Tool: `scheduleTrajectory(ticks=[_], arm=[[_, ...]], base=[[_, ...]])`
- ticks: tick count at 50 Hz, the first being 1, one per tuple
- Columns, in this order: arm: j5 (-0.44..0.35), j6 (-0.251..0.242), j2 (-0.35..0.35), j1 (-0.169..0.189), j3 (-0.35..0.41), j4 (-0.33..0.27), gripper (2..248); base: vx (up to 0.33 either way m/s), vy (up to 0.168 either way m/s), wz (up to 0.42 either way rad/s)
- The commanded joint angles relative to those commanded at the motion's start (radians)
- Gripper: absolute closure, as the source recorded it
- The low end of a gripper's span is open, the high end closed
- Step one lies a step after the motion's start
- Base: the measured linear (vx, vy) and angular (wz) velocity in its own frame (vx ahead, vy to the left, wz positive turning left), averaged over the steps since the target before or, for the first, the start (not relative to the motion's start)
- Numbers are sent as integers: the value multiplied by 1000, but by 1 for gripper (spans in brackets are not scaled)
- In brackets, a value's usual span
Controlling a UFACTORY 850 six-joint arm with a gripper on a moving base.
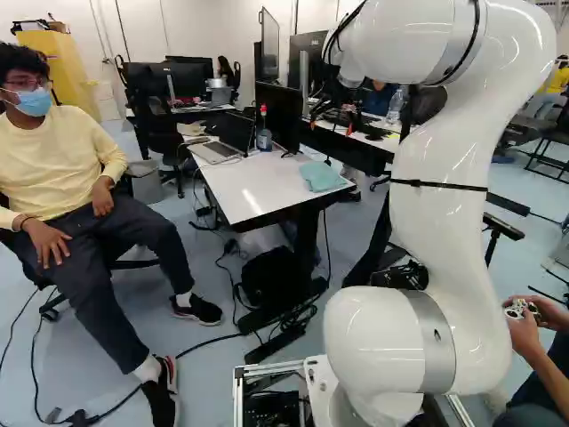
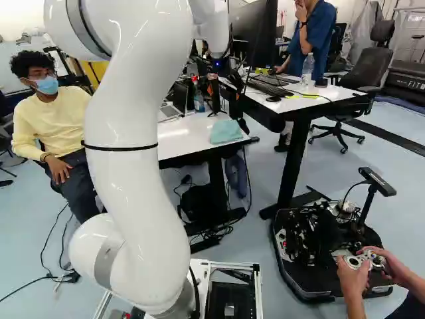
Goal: Clean the table with the green towel
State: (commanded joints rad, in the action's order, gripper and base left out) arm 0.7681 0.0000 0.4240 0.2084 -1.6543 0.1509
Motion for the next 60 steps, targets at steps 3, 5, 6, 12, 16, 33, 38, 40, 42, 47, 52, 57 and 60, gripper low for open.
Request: scheduleTrajectory(ticks=[3, 5, 6, 12, 16, 33, 38, 40, 42, 47, 52, 57, 60], arm=[[0, 0, 0, 0, 0, 0, 3], [0, 0, 0, 0, 0, 0, 3], [0, 0, 0, 0, 0, 0, 3], [0, 0, -1, -1, 1, 0, 3], [0, 0, -4, -4, 5, 0, 3], [0, 0, -53, -41, 66, 0, 3], [0, 0, -69, -54, 87, 0, 3], [0, 0, -76, -59, 95, 0, 3], [0, 0, -83, -64, 104, 0, 3], [0, 0, -100, -77, 124, 0, 3], [0, 0, -116, -90, 144, 0, 3], [0, 0, -123, -95, 153, 0, 3], [-1, 0, -124, -96, 154, 0, 3]], base=[[0, 0, 0], [0, 0, 0], [0, 0, 0], [0, 0, 0], [0, 0, 0], [0, 0, 0], [0, 0, 0], [0, 0, 0], [0, 0, 0], [0, 0, 0], [0, 0, 0], [0, 0, 0], [0, 0, 0]])
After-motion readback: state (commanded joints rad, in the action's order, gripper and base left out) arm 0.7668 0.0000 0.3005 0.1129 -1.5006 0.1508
